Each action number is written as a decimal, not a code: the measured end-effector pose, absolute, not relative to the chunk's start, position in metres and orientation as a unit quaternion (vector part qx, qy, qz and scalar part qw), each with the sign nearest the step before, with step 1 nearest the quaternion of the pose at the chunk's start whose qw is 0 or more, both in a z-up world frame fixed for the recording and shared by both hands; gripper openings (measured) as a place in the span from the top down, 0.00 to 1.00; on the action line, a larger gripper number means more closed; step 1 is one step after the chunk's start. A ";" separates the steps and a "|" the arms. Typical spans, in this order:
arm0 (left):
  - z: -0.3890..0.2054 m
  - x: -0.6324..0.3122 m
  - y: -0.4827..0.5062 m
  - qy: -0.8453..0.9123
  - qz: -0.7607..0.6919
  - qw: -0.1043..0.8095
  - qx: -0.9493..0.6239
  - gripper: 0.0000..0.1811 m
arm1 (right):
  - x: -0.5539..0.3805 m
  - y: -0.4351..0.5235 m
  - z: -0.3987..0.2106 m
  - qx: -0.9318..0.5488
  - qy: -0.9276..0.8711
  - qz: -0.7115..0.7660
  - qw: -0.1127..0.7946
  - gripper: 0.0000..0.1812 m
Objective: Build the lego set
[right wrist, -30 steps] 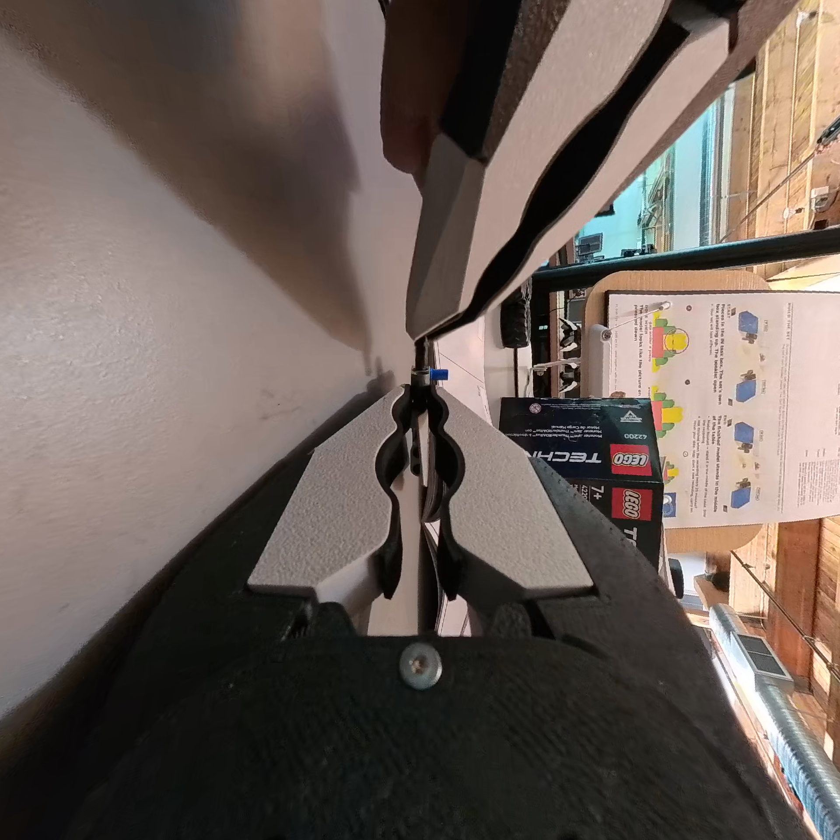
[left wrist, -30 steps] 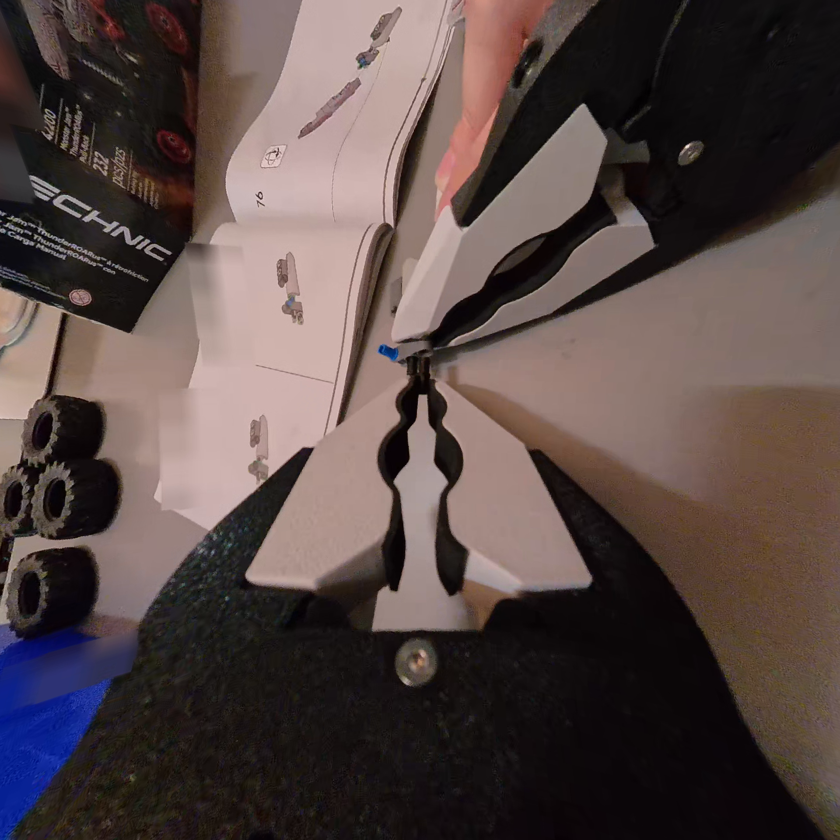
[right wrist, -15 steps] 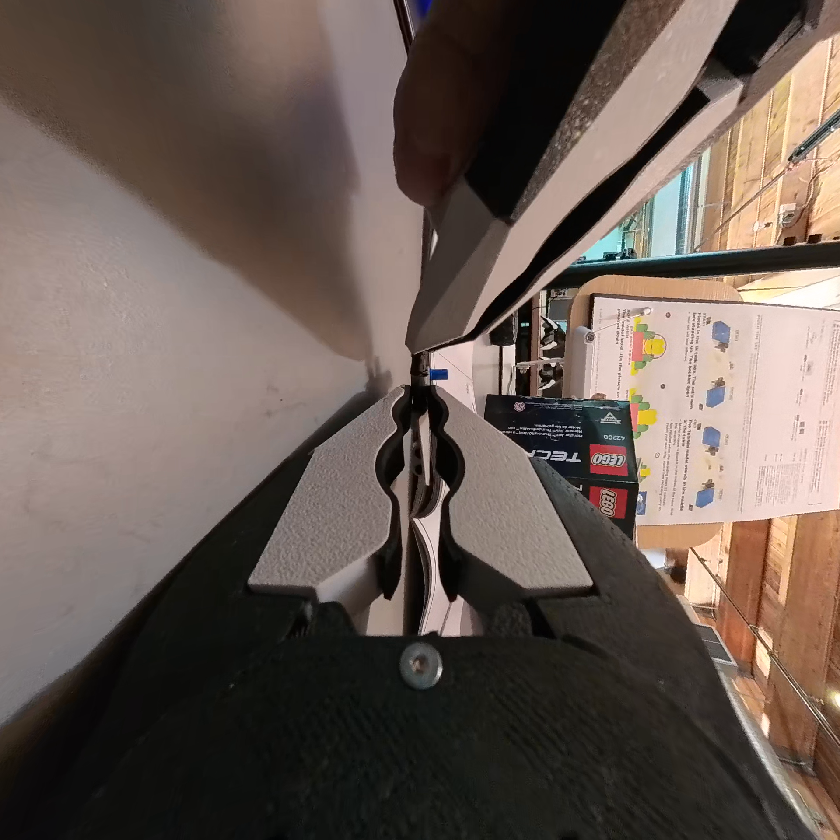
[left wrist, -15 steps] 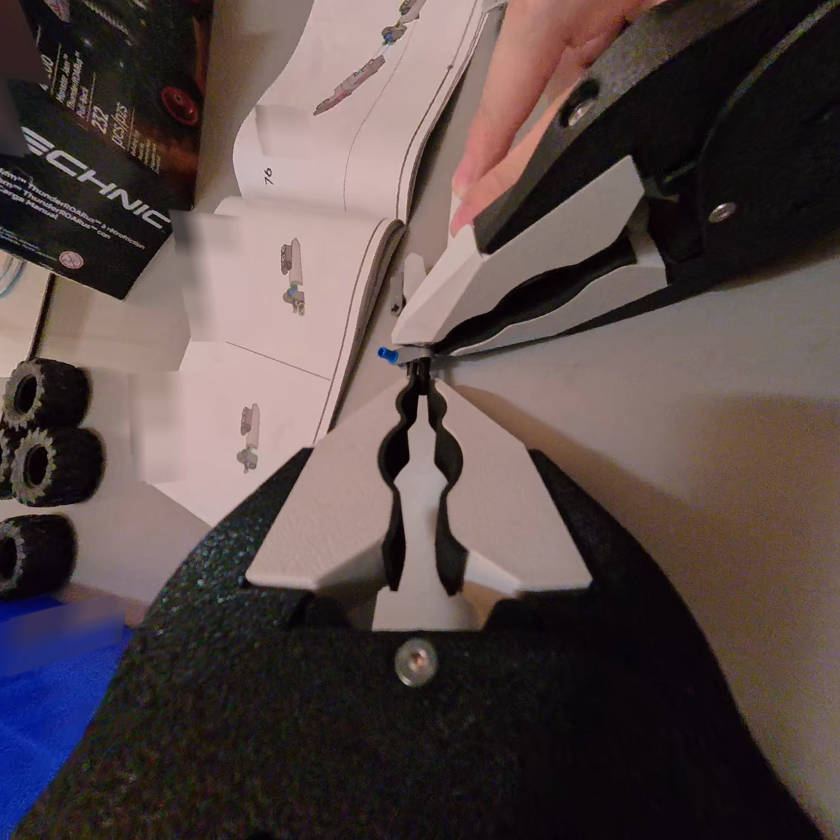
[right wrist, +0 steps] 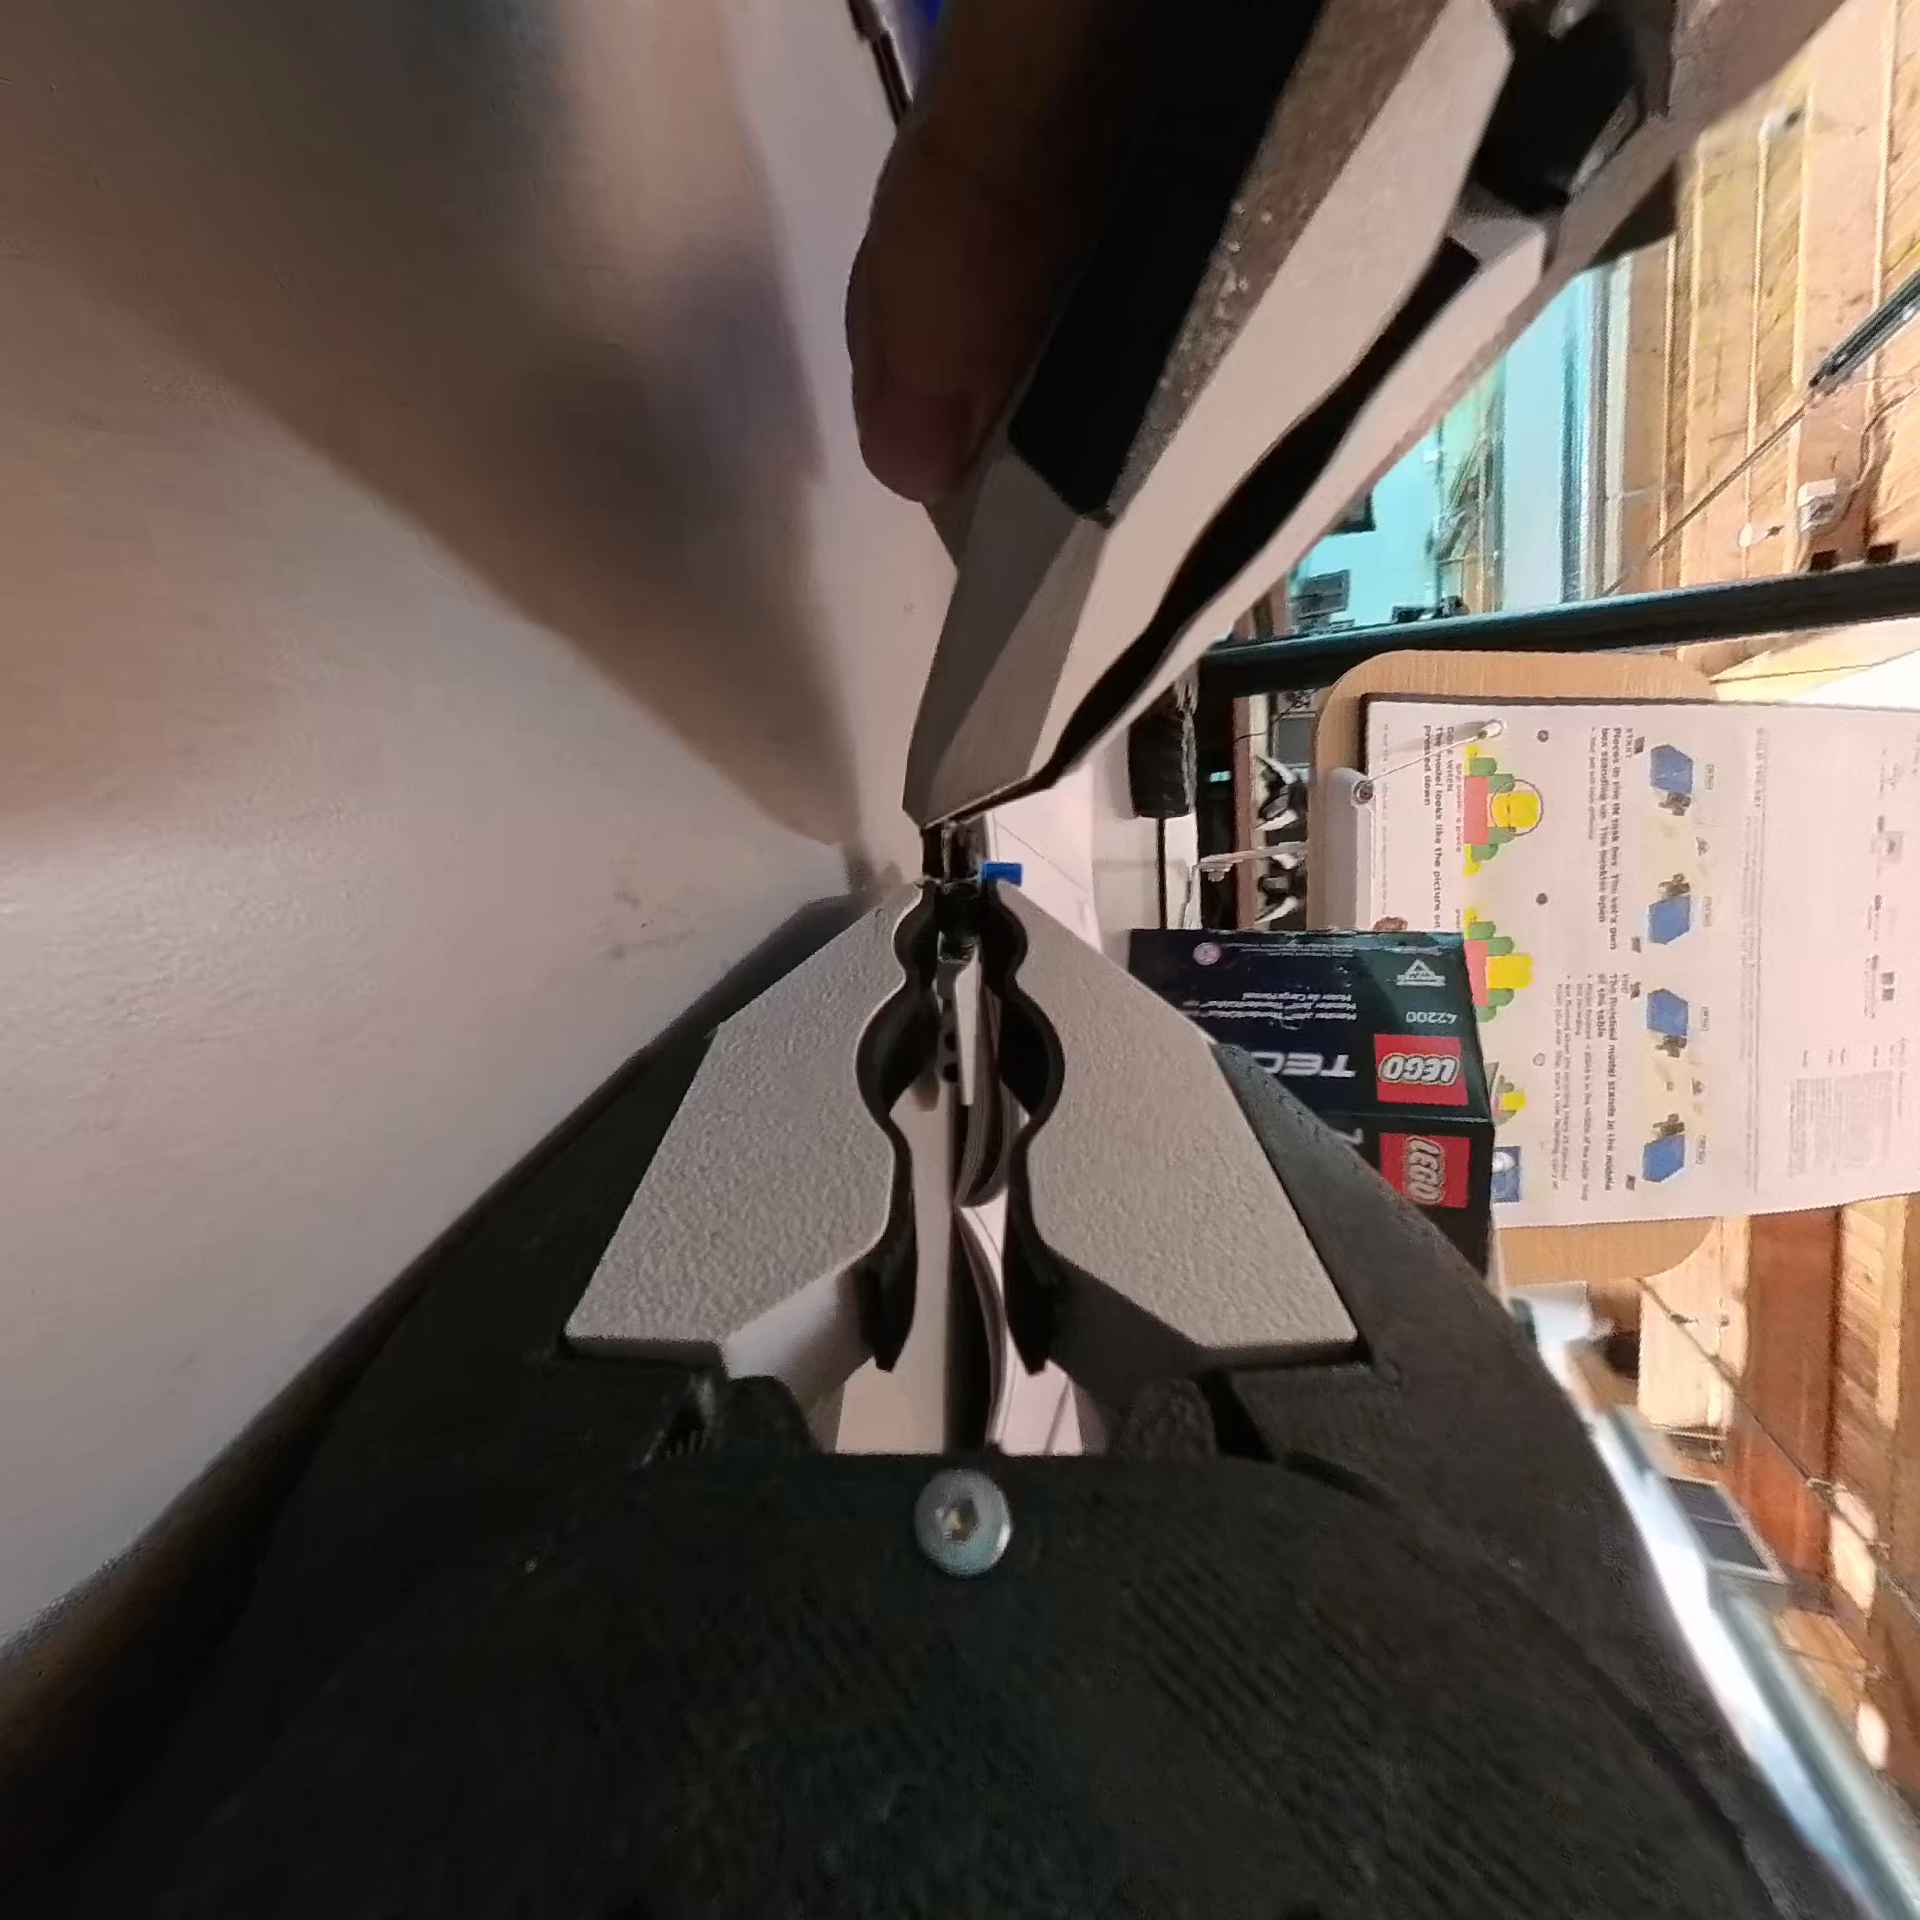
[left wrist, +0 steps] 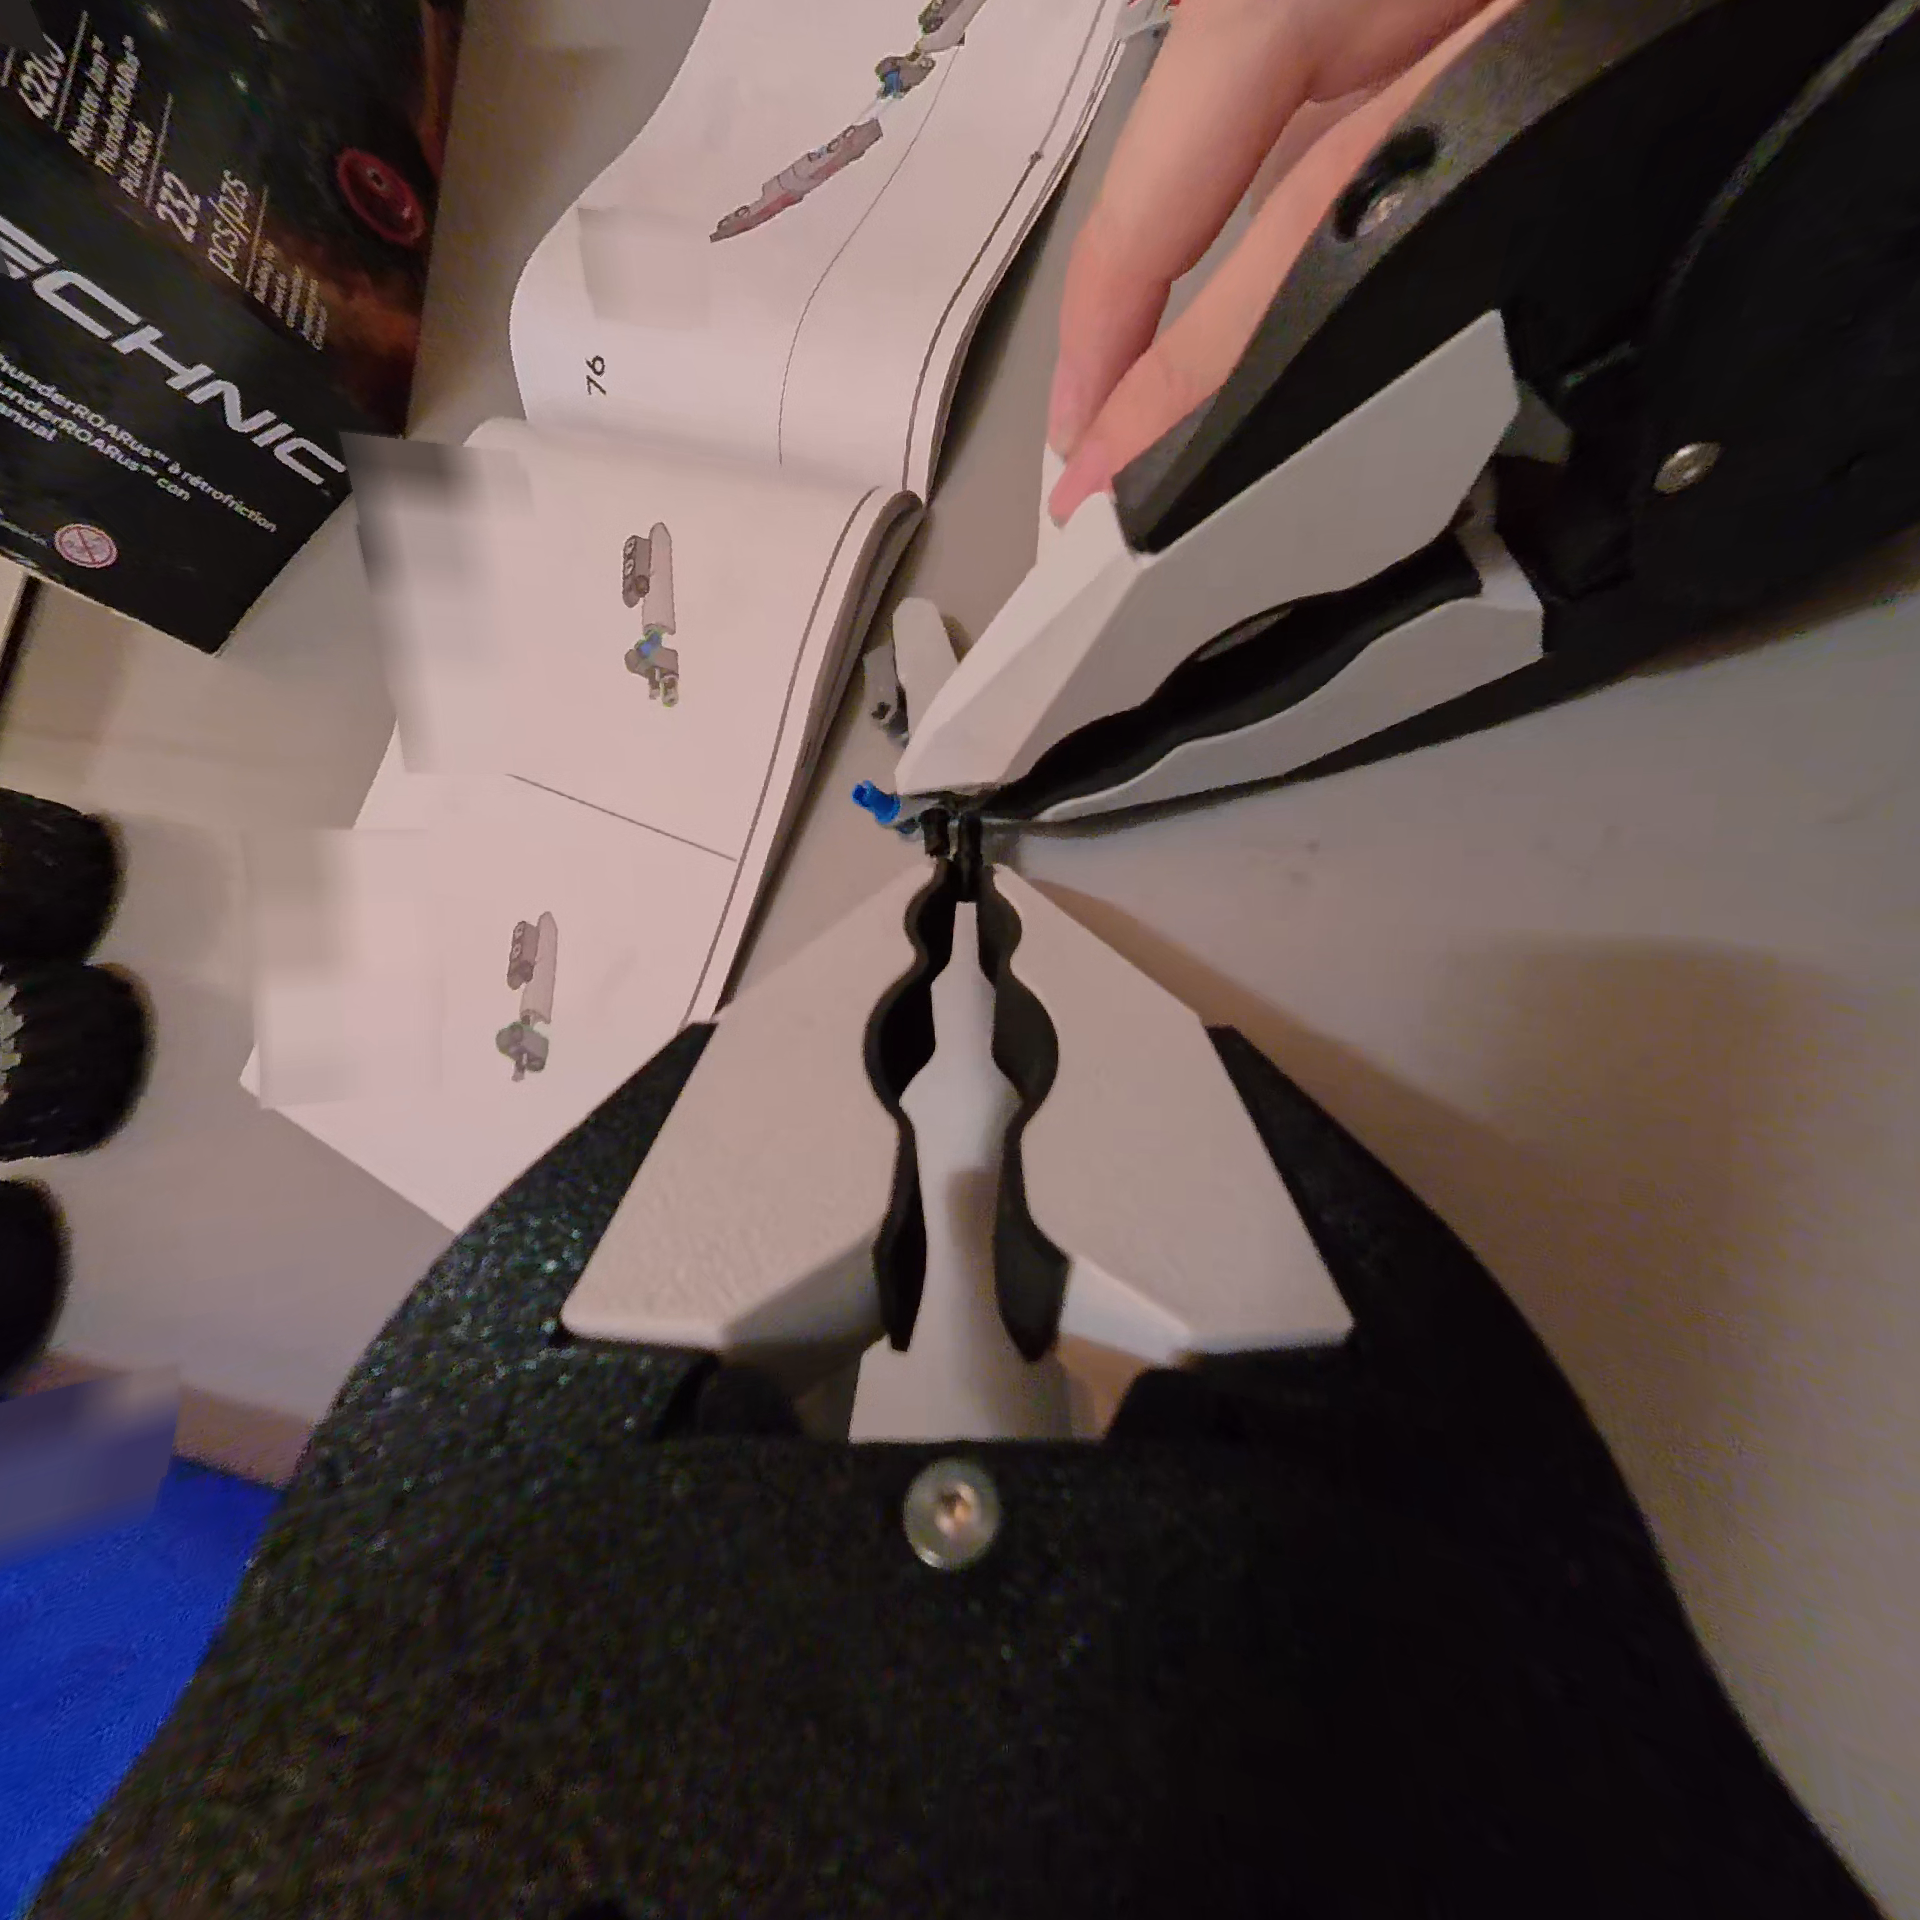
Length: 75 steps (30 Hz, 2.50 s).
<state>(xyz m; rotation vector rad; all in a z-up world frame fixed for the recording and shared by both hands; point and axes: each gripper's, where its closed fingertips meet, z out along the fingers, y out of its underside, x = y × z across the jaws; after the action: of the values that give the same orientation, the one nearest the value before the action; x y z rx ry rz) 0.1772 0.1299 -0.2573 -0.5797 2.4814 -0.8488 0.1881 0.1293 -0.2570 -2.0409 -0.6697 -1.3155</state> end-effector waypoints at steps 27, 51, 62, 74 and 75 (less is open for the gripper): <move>-0.254 0.179 0.126 0.887 -0.322 0.212 -0.252 0.99 | 0.189 0.129 -0.259 -0.808 -0.205 -0.438 0.336 0.96; -0.255 0.180 0.125 0.887 -0.322 0.245 -0.224 1.00 | 0.191 0.128 -0.260 -0.803 -0.226 -0.450 0.319 0.96; -0.258 0.184 0.120 0.863 -0.375 0.182 -0.286 1.00 | 0.194 0.127 -0.261 -0.814 -0.205 -0.434 0.327 0.96; -0.238 0.180 0.159 0.824 -0.445 0.212 -0.279 0.91 | 0.192 0.122 -0.251 -0.801 -0.202 -0.422 0.374 0.88; -0.239 0.180 0.159 0.825 -0.445 0.209 -0.279 0.91 | 0.187 0.122 -0.249 -0.798 -0.208 -0.409 0.390 0.86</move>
<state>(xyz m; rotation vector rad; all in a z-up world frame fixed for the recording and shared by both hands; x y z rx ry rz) 0.1795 0.1586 -0.2388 -0.7752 2.2941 -1.2384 0.1874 0.1220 -0.2492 -2.0282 -0.5286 -1.0407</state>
